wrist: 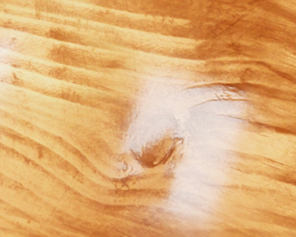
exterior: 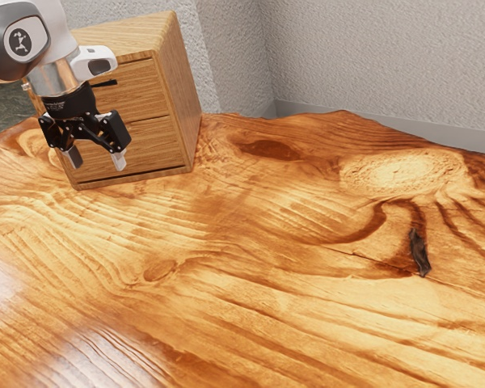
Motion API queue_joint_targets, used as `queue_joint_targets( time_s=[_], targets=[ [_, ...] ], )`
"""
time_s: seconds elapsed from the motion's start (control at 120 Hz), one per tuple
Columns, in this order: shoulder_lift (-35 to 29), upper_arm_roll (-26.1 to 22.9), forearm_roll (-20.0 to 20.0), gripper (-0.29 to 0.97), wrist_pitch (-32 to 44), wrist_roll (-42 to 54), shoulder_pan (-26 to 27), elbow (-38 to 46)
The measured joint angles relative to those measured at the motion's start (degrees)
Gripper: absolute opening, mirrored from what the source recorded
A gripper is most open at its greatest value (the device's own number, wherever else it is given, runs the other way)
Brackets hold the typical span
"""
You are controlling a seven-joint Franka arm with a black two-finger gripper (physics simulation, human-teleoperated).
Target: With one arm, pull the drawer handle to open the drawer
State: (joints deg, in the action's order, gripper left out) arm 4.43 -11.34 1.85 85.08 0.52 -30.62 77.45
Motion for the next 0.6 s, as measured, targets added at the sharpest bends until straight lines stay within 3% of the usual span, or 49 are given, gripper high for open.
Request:
queue_joint_targets(
  time_s=[0.108,0.192,0.267,0.367,0.517,0.6],
  targets=[
    [-0.1,-0.4,3.2,0.68,0.0,0.0,2.0,-0.7],
    [-3.6,-0.6,5.7,0.68,-1.0,0.1,3.8,-11.9],
    [-6.9,-0.8,7.2,0.68,-2.6,0.2,5.8,-15.8],
    [-7.7,-0.4,7.5,0.68,-6.0,0.3,8.9,-16.2],
    [-7.8,-0.6,7.6,0.68,-11.7,0.5,7.8,-12.4],
    [-7.1,-0.6,6.0,0.68,-15.3,0.8,10.2,-10.5]
  ],
)
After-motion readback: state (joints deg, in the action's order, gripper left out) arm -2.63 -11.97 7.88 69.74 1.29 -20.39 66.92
